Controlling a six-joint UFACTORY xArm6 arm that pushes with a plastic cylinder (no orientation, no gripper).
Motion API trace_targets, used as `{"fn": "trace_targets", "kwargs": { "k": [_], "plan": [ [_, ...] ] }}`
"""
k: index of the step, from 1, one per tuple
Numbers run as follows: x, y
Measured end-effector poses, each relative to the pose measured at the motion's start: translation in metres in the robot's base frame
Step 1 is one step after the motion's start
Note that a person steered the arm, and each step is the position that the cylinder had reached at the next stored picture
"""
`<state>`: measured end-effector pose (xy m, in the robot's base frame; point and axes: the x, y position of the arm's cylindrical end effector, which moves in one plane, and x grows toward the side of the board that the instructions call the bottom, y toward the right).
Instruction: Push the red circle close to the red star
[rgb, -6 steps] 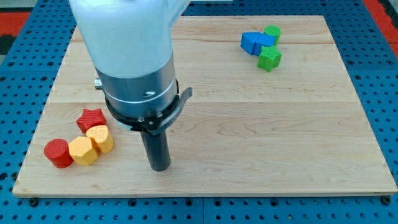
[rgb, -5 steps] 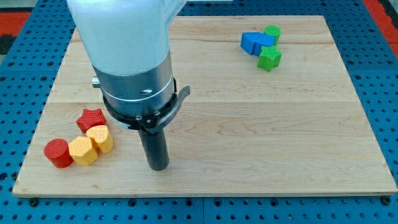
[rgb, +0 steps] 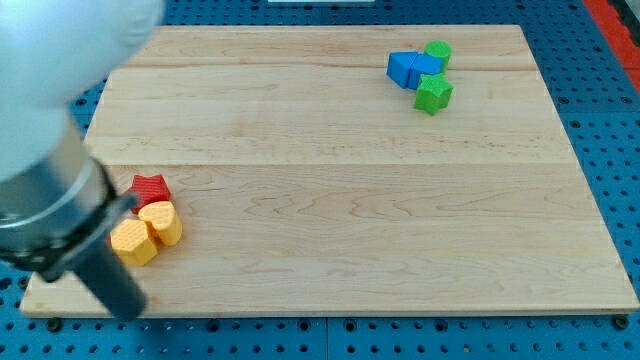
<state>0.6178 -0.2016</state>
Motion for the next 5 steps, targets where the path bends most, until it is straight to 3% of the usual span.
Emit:
{"fn": "trace_targets", "kwargs": {
  "k": [1, 3, 4, 5],
  "plan": [
    [-0.019, -0.050],
    [-0.112, -0.046],
    [-0.109, -0.037],
    [-0.066, -0.050]
  ]
}}
